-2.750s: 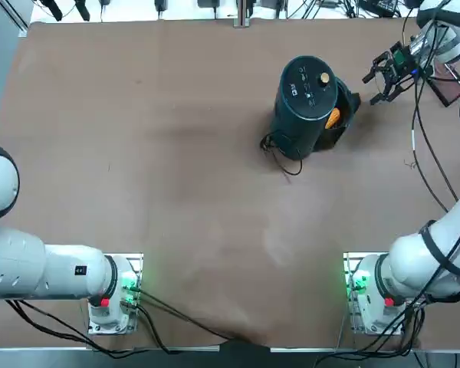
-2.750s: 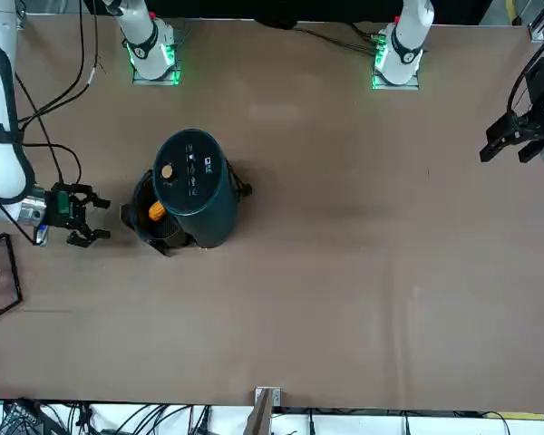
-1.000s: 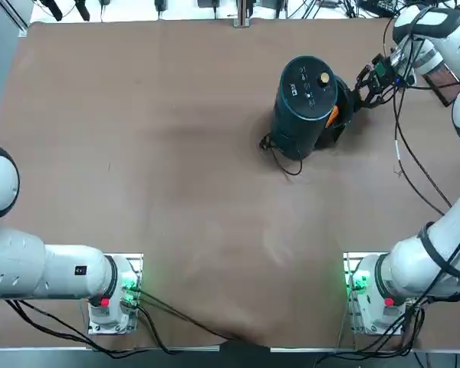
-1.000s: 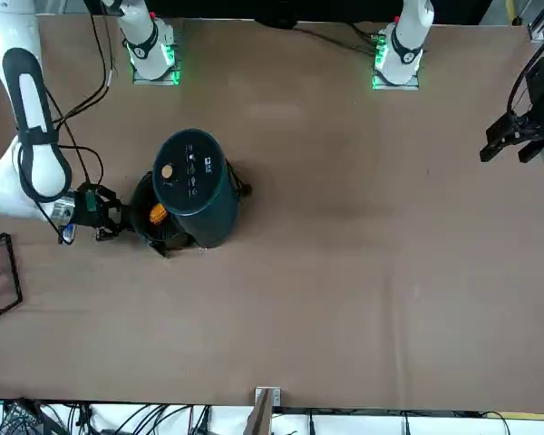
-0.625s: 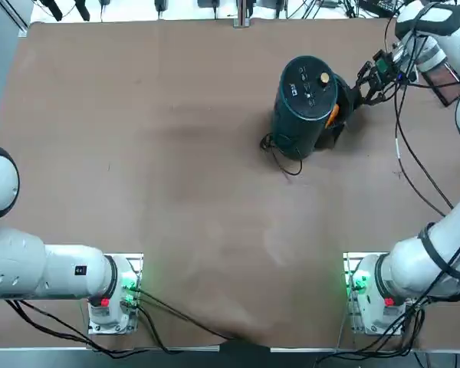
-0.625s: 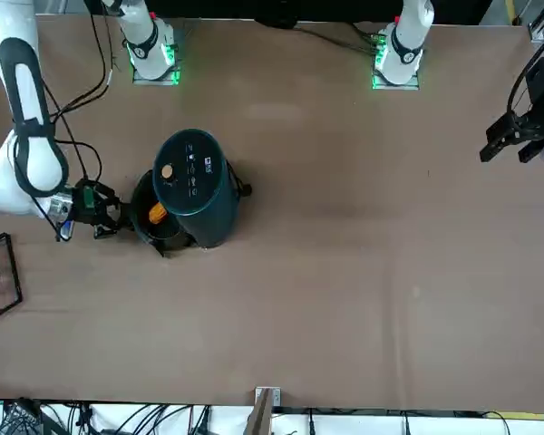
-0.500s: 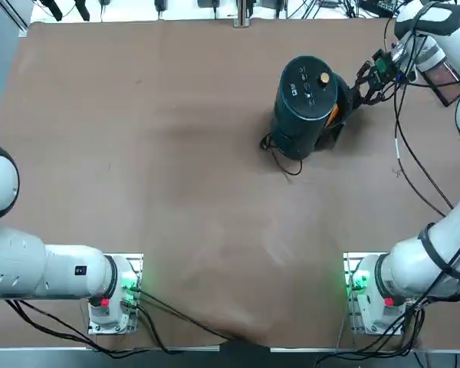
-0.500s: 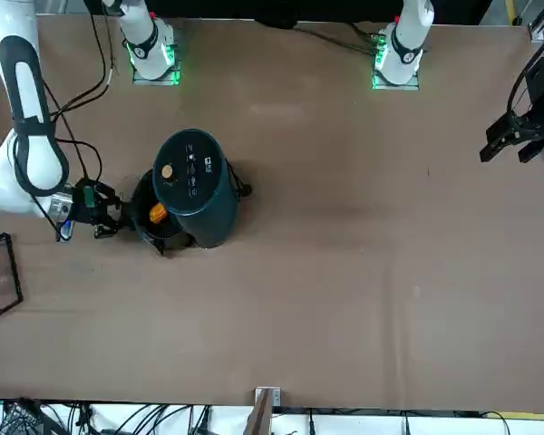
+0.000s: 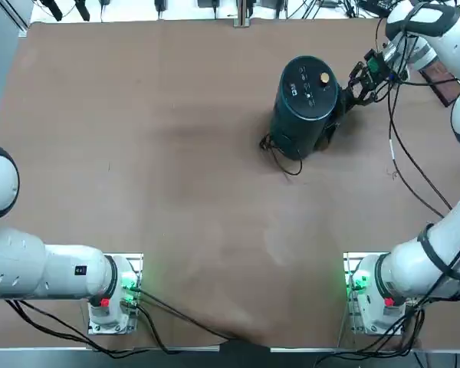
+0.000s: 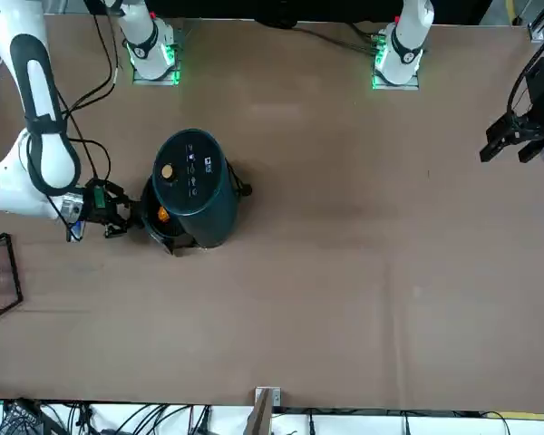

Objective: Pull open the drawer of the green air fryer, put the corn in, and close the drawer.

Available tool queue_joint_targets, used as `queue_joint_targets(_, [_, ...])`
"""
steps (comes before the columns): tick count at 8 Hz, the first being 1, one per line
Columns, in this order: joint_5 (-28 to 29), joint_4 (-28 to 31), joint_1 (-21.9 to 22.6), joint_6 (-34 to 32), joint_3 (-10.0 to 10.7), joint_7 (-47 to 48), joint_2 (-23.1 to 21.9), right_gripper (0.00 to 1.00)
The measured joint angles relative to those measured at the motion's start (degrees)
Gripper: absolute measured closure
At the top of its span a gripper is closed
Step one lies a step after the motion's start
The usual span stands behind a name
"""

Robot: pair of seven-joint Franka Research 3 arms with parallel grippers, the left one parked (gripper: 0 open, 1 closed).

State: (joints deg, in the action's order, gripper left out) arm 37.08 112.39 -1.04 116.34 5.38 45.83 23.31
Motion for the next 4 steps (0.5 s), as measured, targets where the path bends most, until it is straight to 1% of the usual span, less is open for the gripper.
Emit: queue_joint_targets(4, [0.0,0.5,0.0,0.1,0.0,0.0,0.0,0.54])
